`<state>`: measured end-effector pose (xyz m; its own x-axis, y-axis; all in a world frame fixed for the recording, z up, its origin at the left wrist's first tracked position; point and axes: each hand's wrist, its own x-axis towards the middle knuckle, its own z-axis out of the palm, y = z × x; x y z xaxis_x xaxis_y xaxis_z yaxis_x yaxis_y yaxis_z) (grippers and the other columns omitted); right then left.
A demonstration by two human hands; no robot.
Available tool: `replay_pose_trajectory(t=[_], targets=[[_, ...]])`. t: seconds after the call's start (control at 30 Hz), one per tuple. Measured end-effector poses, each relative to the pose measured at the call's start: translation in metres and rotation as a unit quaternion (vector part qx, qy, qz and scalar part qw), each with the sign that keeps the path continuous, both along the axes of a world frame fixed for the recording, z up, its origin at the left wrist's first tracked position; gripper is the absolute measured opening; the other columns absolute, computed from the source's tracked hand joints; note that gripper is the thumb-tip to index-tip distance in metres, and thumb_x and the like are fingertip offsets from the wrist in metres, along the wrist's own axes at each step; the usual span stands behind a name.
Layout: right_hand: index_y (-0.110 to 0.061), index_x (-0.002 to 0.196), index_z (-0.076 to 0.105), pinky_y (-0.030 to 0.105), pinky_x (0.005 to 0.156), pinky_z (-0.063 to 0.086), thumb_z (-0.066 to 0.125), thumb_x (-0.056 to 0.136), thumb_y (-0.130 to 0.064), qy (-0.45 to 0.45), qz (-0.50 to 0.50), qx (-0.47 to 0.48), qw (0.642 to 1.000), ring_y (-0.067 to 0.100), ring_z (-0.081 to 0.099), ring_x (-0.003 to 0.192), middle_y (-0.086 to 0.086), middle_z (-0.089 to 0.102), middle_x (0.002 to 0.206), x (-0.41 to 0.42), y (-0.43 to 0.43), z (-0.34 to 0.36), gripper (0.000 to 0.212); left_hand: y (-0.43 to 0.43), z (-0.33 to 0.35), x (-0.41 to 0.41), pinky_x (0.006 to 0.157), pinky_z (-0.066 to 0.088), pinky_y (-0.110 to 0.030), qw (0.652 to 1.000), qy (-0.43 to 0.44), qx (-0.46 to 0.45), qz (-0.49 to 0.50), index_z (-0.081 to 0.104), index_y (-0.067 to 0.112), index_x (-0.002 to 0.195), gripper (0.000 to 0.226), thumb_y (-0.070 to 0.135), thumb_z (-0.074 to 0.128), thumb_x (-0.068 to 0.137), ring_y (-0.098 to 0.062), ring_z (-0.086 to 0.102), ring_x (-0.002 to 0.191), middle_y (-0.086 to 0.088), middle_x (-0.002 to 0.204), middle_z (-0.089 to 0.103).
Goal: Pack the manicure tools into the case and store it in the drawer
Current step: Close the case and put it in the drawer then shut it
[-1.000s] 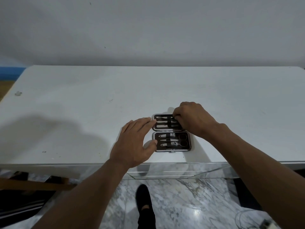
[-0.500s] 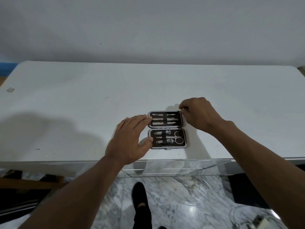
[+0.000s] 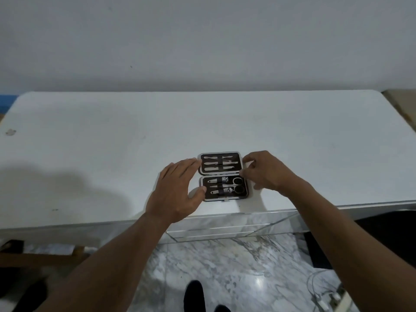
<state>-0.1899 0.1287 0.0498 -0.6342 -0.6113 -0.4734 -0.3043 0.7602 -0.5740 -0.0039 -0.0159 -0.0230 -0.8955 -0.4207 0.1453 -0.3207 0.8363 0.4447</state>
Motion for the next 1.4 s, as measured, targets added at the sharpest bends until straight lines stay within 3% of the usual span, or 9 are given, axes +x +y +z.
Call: replay_pose_trajectory(t=[0.1, 0.27, 0.47, 0.63, 0.77, 0.87, 1.07, 1.17, 1.4], targets=[[-0.009, 0.115, 0.064, 0.05, 0.087, 0.057, 0.058, 0.081, -0.005, -0.014, 0.006, -0.017, 1.0, 0.031, 0.067, 0.089, 0.01, 0.068, 0.095, 0.007, 0.003, 0.004, 0.035, 0.0, 0.002, 0.0, 0.116, 0.022, -0.036, 1.0, -0.002, 0.011, 0.012, 0.04, 0.019, 0.144, 0.07, 0.052, 0.044, 0.083, -0.014, 0.037, 0.135, 0.002, 0.146, 0.044], [-0.012, 0.107, 0.069, 0.052, 0.082, 0.059, 0.057, 0.072, 0.006, -0.017, -0.002, -0.038, 0.999, 0.027, 0.066, 0.075, 0.01, 0.068, 0.075, 0.012, 0.011, 0.005, 0.041, 0.001, 0.021, -0.003, 0.111, 0.029, -0.034, 0.995, -0.02, 0.09, 0.035, 0.051, 0.016, 0.138, 0.074, 0.057, 0.052, 0.077, -0.02, 0.04, 0.132, -0.002, 0.142, 0.046], [-0.013, 0.099, 0.073, 0.041, 0.079, 0.057, 0.056, 0.069, 0.004, 0.026, -0.009, -0.055, 0.998, 0.021, 0.063, 0.072, 0.005, 0.068, 0.072, 0.02, 0.014, 0.003, 0.039, -0.001, 0.048, -0.016, 0.09, 0.04, -0.026, 0.965, -0.106, 0.227, 0.079, 0.052, 0.02, 0.136, 0.058, 0.027, 0.074, 0.082, -0.018, 0.055, 0.11, 0.002, 0.114, 0.057], [-0.009, 0.107, 0.07, 0.03, 0.076, 0.05, 0.062, 0.078, -0.001, 0.041, -0.022, -0.097, 0.994, 0.015, 0.06, 0.074, -0.006, 0.063, 0.068, 0.022, 0.013, 0.003, 0.031, 0.007, 0.056, -0.018, 0.09, 0.05, -0.031, 0.932, -0.051, 0.327, 0.15, 0.068, 0.012, 0.113, 0.044, 0.004, 0.079, 0.071, -0.02, 0.067, 0.094, -0.002, 0.094, 0.072], [-0.008, 0.115, 0.067, 0.039, 0.09, 0.053, 0.065, 0.076, 0.002, 0.033, -0.036, -0.13, 0.99, 0.026, 0.064, 0.09, -0.002, 0.067, 0.082, 0.023, 0.017, 0.001, 0.041, 0.013, 0.055, -0.019, 0.087, 0.053, -0.032, 0.916, -0.015, 0.352, 0.193, 0.061, 0.015, 0.121, 0.062, -0.003, 0.081, 0.066, -0.018, 0.068, 0.088, 0.002, 0.098, 0.067], [-0.017, 0.12, 0.066, 0.03, 0.087, 0.049, 0.065, 0.075, -0.001, 0.046, -0.035, -0.142, 0.988, 0.023, 0.065, 0.097, 0.004, 0.072, 0.102, 0.021, 0.02, -0.006, 0.048, 0.015, 0.052, -0.017, 0.08, 0.055, -0.029, 0.905, 0.013, 0.371, 0.21, 0.062, 0.012, 0.117, 0.061, -0.006, 0.082, 0.063, -0.017, 0.068, 0.082, -0.002, 0.102, 0.067], [-0.022, 0.122, 0.065, 0.024, 0.086, 0.05, 0.064, 0.076, -0.001, 0.025, -0.068, -0.161, 0.984, 0.015, 0.068, 0.093, -0.005, 0.072, 0.103, 0.021, 0.024, -0.017, 0.051, 0.022, 0.045, -0.015, 0.075, 0.053, -0.02, 0.9, 0.039, 0.384, 0.203, 0.056, 0.011, 0.129, 0.07, -0.008, 0.08, 0.067, -0.018, 0.065, 0.085, -0.003, 0.1, 0.066], [-0.022, 0.122, 0.065, 0.028, 0.087, 0.051, 0.066, 0.079, -0.006, 0.031, -0.072, -0.172, 0.982, 0.018, 0.068, 0.096, -0.003, 0.072, 0.107, 0.023, 0.026, -0.018, 0.046, 0.023, 0.041, -0.013, 0.068, 0.048, -0.009, 0.905, 0.052, 0.371, 0.201, 0.059, 0.014, 0.127, 0.065, -0.007, 0.079, 0.068, -0.015, 0.066, 0.083, -0.001, 0.097, 0.066], [-0.024, 0.097, 0.072, 0.04, 0.093, 0.055, 0.068, 0.081, -0.023, -0.024, -0.145, -0.235, 0.961, 0.015, 0.072, 0.091, -0.005, 0.076, 0.096, 0.03, 0.032, -0.022, 0.017, 0.033, 0.038, -0.005, 0.073, 0.051, -0.012, 0.894, 0.104, 0.381, 0.211, 0.065, 0.019, 0.113, 0.048, -0.006, 0.073, 0.074, -0.015, 0.069, 0.088, 0.0, 0.097, 0.069]])
